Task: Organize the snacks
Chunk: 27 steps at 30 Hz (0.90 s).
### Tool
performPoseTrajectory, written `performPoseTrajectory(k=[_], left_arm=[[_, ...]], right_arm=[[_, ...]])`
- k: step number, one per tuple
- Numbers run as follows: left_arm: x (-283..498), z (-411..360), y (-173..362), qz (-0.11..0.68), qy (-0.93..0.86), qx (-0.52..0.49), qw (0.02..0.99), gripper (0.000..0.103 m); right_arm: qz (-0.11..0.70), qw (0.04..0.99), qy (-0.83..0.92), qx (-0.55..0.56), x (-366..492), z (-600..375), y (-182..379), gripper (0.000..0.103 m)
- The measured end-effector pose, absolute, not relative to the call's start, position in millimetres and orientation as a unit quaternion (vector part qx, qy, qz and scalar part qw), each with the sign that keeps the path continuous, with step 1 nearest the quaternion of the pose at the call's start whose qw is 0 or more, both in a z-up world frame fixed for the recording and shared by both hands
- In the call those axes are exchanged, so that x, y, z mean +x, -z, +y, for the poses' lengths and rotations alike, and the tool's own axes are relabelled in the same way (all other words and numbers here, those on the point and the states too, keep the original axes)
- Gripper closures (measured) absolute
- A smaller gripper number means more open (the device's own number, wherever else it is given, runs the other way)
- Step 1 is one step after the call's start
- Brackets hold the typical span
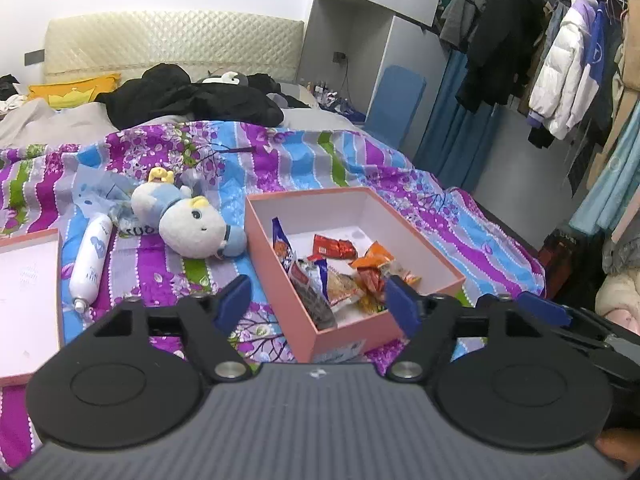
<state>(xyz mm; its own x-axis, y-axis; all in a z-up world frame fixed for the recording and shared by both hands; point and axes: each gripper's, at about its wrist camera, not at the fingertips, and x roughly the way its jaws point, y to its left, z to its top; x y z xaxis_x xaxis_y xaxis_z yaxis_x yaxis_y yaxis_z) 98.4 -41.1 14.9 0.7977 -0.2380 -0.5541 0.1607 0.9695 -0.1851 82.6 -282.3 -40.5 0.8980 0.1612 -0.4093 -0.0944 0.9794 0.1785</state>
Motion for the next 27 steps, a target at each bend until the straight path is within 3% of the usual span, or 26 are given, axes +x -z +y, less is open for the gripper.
performPoseTrajectory(k=[2,3,7,27], left_arm=[[93.5,-43.6,-10.7,0.3,0.106,-0.058,0.946,0.013],[91.3,-44.4,-8.4,0.301,0.107,-0.054,0.946,0.01],[88.9,-44.9,-0.2,0.307,0.101,-0.052,0.945,0.007],[95.4,-46.9,7.6,0.318,0.092,-0.048,0.943,0.004]], right_arm=[[0.222,0.97,-0.06,0.081,79.9,-284.3,43.8,0.029],[0.222,0.97,-0.058,0.082,79.3,-284.5,45.4,0.017],[0.229,0.968,-0.052,0.083,78.1,-285.7,51.1,0.005],[0.24,0.967,-0.041,0.075,83.6,-283.0,55.4,0.005]])
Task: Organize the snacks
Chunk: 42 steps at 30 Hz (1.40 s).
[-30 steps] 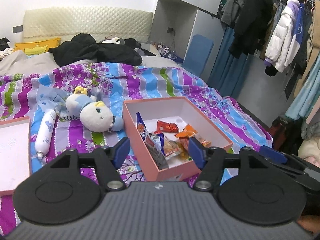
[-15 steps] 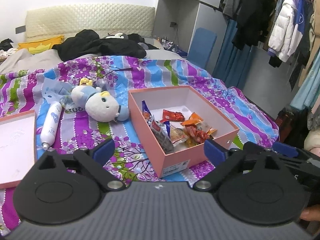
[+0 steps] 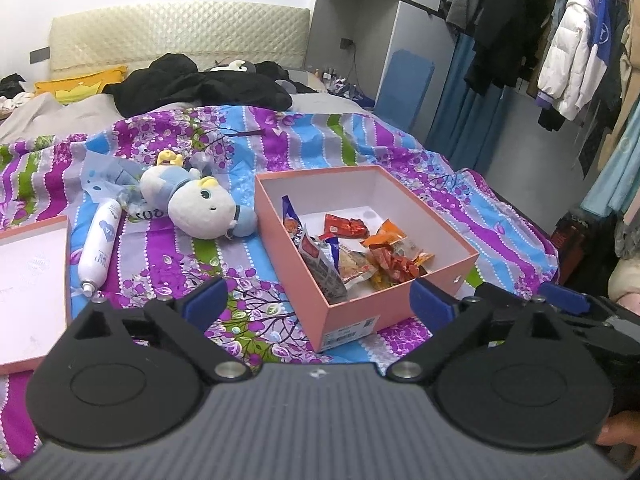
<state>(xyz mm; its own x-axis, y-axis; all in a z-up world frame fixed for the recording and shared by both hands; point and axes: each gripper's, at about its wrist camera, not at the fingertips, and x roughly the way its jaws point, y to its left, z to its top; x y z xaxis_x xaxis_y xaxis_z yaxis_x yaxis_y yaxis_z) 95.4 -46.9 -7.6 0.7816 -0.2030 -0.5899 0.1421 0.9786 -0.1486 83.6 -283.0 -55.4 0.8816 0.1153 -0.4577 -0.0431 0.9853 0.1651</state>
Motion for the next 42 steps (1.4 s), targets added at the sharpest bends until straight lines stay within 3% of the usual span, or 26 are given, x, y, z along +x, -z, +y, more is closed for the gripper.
performPoseTrajectory(k=[42], left_arm=[[96.5,-46.0,7.8,0.319,0.08,-0.039,0.944,0.003]], right_arm=[[0.236,0.968,-0.046,0.076,90.1,-279.0,51.9,0.005]])
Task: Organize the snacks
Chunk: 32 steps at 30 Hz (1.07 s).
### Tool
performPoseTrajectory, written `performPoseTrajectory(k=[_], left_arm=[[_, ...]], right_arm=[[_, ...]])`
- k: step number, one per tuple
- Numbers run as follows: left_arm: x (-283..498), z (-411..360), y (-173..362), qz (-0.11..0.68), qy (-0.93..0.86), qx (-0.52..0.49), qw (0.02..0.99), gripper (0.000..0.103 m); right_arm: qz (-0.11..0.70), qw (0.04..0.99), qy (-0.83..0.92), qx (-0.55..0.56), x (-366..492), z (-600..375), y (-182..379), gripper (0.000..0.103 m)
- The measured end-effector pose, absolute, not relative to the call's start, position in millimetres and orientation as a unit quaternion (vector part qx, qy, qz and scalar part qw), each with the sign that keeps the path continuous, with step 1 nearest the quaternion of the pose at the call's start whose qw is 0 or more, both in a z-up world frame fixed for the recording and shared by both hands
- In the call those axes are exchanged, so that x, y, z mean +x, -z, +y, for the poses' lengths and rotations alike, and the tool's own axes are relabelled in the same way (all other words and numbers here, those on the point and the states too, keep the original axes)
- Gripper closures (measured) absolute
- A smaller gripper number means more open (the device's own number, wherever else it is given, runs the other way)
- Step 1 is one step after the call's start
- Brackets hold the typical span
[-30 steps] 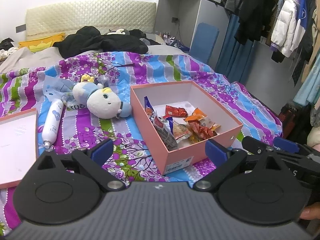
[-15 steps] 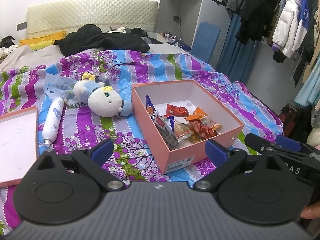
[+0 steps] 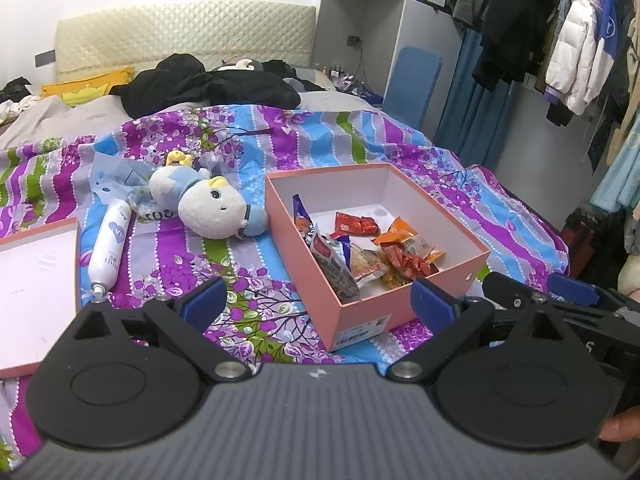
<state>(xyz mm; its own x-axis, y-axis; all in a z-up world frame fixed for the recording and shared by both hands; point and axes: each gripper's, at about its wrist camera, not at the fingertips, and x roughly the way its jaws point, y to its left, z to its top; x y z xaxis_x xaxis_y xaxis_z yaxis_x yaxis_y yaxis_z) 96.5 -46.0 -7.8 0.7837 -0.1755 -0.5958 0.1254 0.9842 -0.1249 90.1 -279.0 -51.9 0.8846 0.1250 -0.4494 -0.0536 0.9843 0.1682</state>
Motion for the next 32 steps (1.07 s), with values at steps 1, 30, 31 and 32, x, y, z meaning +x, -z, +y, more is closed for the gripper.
performPoseTrajectory(k=[1,30,31,32], left_arm=[[95.9,-46.2,6.7,0.317,0.08,-0.041,0.944,0.003],[94.3,-39.2,3.0,0.315,0.076,-0.052,0.944,0.003],[94.3,-39.1,3.0,0.315,0.076,-0.053,0.944,0.003],[94.1,-38.9,3.0,0.315,0.075,-0.053,0.945,0.003]], right_arm=[[0.236,0.968,-0.047,0.074,90.1,-278.9,52.0,0.005],[0.231,0.969,-0.043,0.074,90.6,-273.9,46.6,0.005],[0.231,0.969,-0.043,0.074,89.9,-275.1,47.5,0.005],[0.229,0.97,-0.042,0.075,89.9,-274.9,46.6,0.005]])
